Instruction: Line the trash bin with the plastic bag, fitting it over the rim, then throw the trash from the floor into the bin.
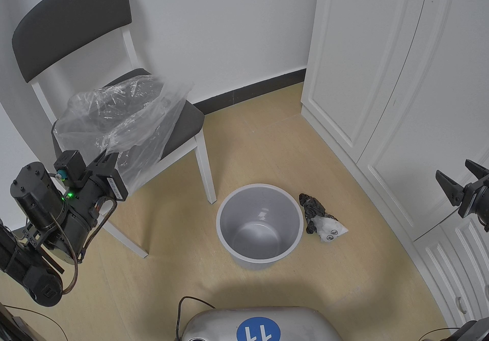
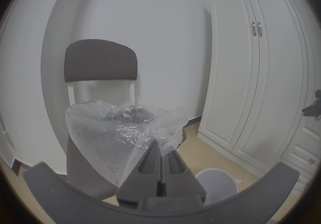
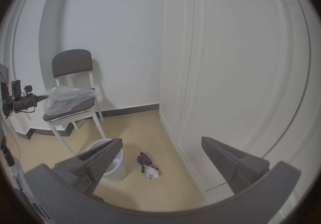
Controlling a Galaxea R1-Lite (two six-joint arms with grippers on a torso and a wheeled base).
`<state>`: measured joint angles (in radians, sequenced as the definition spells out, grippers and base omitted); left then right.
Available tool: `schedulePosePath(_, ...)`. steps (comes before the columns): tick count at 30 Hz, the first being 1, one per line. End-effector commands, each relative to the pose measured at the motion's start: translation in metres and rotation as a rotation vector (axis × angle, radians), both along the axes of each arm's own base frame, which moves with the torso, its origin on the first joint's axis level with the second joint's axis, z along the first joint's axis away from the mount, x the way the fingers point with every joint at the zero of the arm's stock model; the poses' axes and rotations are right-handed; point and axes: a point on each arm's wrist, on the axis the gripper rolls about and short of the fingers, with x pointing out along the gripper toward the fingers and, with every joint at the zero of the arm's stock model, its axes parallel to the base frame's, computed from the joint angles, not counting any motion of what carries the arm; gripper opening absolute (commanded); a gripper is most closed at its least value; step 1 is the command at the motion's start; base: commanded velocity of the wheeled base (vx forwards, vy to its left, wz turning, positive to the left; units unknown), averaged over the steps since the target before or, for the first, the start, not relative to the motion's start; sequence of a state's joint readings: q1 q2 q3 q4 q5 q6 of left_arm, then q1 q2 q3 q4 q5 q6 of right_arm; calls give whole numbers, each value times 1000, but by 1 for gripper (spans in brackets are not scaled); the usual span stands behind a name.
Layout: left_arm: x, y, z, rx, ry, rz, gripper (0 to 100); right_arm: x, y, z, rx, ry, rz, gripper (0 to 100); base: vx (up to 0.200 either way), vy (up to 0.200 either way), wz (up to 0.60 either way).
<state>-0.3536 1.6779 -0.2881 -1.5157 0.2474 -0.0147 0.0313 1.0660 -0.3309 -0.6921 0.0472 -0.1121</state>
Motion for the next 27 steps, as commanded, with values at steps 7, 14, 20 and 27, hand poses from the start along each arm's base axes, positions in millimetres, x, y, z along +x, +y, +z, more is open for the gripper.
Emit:
schedulePosePath(7, 0, -19, 12, -47, -49, -71, 0, 3, 7, 1, 38, -1, 46, 100, 0, 0, 0)
schedulePosePath(14, -4, -55, 44, -99, -166, -211, 0, 4, 33, 18, 284, -9, 217, 100, 0, 0, 0)
schedulePosePath(20, -9, -66, 55, -112, -177, -259, 0, 24, 49, 15, 356, 66, 261, 100, 0, 0, 0)
schedulePosePath(27, -19, -65, 55, -115, -176, -273, 0, 38, 63, 2, 389, 122, 282, 100, 0, 0, 0)
